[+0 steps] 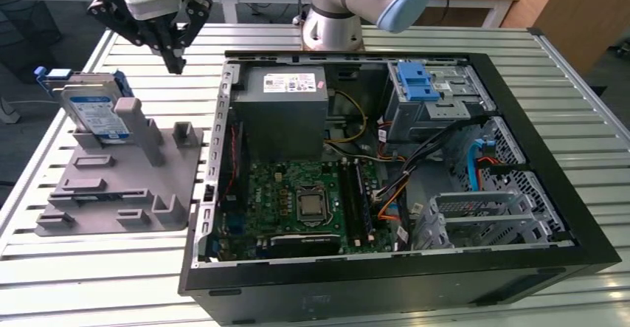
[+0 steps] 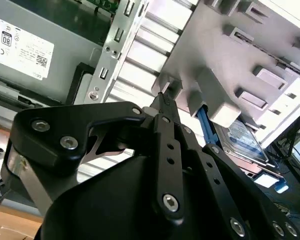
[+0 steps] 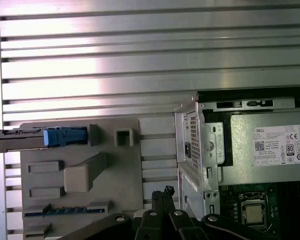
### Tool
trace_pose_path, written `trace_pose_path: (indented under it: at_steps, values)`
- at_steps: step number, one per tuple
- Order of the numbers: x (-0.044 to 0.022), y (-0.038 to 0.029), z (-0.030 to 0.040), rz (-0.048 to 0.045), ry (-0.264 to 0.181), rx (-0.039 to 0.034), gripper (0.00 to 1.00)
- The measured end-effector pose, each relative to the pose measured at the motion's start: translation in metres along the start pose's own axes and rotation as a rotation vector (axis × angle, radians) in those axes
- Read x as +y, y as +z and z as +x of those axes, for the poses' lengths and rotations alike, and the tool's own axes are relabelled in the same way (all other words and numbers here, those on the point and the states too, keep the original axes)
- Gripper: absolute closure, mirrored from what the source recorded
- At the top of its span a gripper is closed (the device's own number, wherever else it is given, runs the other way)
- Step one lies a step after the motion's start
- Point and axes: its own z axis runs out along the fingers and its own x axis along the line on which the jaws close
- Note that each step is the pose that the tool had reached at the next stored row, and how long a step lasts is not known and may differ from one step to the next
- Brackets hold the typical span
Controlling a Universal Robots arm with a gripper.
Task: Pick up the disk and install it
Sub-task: 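Reach for the disk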
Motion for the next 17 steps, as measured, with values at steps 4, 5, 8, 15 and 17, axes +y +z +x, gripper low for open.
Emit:
trace_pose_path:
  at_steps: [4, 5, 8, 15, 17]
  values:
    - [-0.0001, 0.0, 0.0008, 0.0, 0.0, 0.0, 0.89]
    - [-0.0001, 0.0, 0.0008, 0.0001, 0.0, 0.0, 0.89]
    - [-0.0002, -0.0001, 0.0026, 0.0001, 0.0, 0.0, 0.89]
    - [-0.0003, -0.0001, 0.0038, 0.0001, 0.0, 0.0, 0.89]
    - [-0.0003, -0.0001, 0.0038, 0.0001, 0.0, 0.0, 0.89]
